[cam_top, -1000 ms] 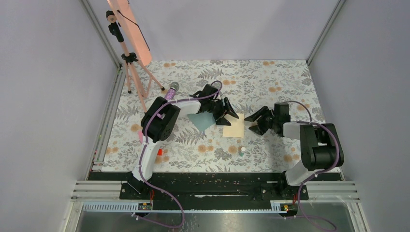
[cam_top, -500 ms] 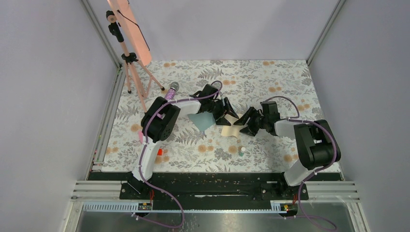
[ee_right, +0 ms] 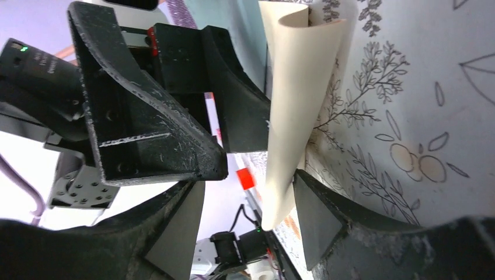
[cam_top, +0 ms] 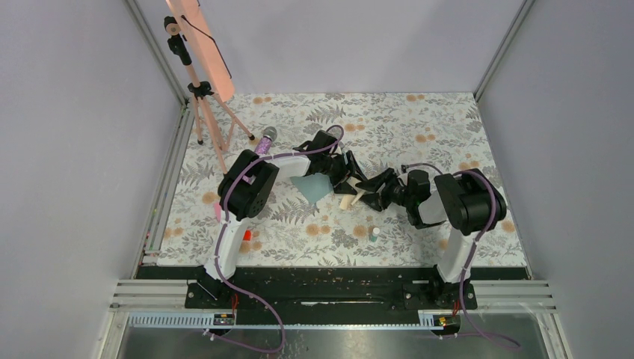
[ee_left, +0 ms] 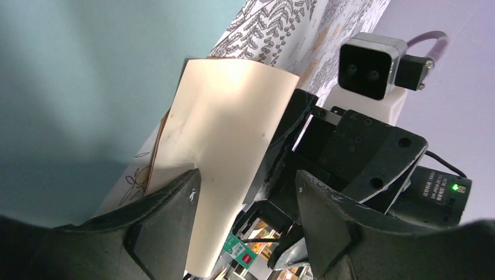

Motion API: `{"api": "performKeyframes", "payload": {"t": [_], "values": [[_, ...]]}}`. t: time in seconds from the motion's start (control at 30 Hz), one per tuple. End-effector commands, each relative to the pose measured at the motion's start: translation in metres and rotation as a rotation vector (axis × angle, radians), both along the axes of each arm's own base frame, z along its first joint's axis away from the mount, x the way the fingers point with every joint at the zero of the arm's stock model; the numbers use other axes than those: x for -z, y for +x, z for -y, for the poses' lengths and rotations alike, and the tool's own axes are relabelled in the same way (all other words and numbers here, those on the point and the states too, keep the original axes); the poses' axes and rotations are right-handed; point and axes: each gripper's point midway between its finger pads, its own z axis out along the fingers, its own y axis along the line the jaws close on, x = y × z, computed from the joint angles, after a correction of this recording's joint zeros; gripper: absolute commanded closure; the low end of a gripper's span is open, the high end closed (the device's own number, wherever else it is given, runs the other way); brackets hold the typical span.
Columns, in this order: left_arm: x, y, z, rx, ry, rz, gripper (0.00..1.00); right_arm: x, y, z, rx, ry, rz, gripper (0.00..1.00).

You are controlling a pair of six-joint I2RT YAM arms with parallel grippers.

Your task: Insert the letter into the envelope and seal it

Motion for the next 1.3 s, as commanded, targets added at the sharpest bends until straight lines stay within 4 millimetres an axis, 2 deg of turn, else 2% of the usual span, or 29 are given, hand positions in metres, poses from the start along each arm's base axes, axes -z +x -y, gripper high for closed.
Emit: {"api": "performKeyframes", "payload": {"t": [0.0,0.3,0.57,0.9,1.27], "values": [[0.017,-0.009,-0.006,0.010,0.039,-0.021,0.36,-0.058,0.017,-0.008,0.025,0.204,0.190,0.36],[0.011,-0.009,-0.006,0.009,0.034,-0.009,0.36,-0.046,0.005,-0.001,0.042,0.121,0.182,0.38],[0.011,-0.010,-0.006,0.013,0.034,-0.013,0.36,-0.046,0.008,-0.003,0.023,0.099,0.179,0.37],[0.009,-0.009,-0.006,0.015,0.031,-0.010,0.37,-0.055,0.013,-0.004,0.024,0.104,0.204,0.37],[0.001,-0.007,-0.004,0.017,0.010,0.002,0.36,-0.041,0.006,-0.002,0.018,0.067,0.167,0.38]]}}
